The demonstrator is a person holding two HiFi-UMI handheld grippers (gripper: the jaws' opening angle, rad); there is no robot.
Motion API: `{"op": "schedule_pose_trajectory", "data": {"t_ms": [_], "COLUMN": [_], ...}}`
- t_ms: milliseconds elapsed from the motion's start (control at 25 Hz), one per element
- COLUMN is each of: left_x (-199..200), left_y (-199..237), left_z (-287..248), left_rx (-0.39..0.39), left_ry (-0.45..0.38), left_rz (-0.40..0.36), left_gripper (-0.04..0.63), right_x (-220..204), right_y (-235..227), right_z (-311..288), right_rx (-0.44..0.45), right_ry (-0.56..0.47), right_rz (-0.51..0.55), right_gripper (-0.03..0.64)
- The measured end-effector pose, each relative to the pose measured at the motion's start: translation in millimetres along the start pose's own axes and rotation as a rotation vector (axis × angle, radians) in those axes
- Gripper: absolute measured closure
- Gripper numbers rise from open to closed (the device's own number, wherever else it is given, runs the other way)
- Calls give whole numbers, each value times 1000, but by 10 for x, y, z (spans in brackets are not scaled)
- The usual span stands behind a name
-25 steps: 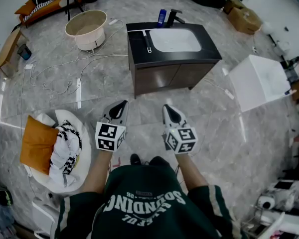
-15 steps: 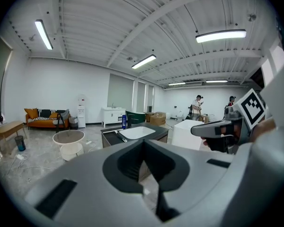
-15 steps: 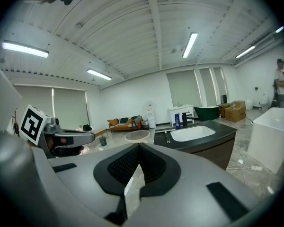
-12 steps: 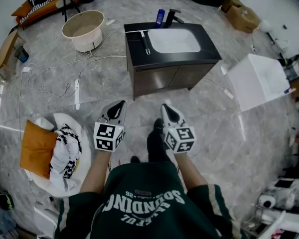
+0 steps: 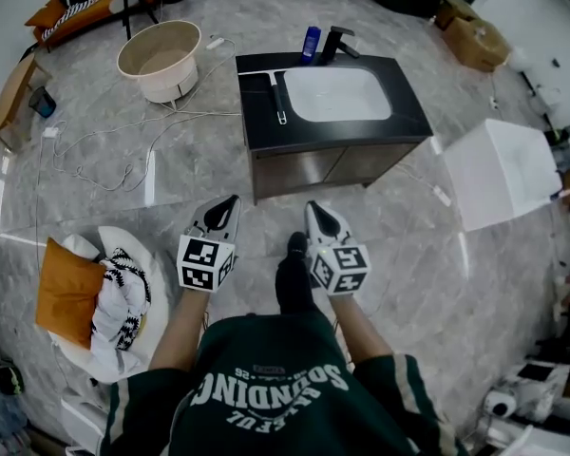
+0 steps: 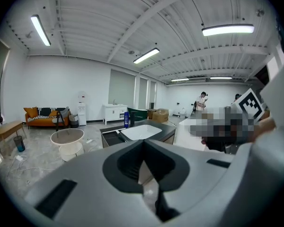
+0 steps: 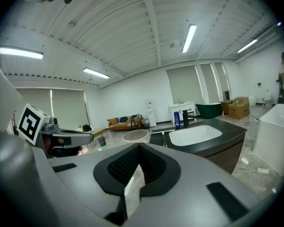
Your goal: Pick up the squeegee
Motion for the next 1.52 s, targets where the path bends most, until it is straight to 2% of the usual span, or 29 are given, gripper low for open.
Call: {"op": "schedule_pose_trajectory", "data": {"t_ms": [240, 560, 920, 1160, 1520], "left_x": [226, 617, 877, 971, 1099], "left_y": [242, 571, 844, 1032, 1576], "left_z": [-727, -1710, -2453, -2745, -3255], "left_rx": [43, 133, 215, 222, 167], "left_ry": [21, 39, 54, 58, 46], "left_rz": [21, 56, 85, 86, 72], "left_gripper": [594, 594, 594, 594, 594], "right_x": [280, 751, 1101, 1201, 1285], "right_y": [-455, -1093, -1553, -1668, -1690], "right_z": [-716, -1799, -2708, -3061, -3640], "right_rx": [52, 167, 281, 296, 241], "right_ry": [31, 75, 101, 93, 70], "right_rz": [8, 32, 72, 73, 58], "right_gripper": [617, 617, 617, 617, 617]}}
Point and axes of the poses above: the fingertips, and each gripper's own axes: z backward along the fingers, y to its left, x out of its top, the point moved 7 cm from there along z, backward along the fingers, and after that the axes turned 4 degrees about -y, right-handed, at the moved point
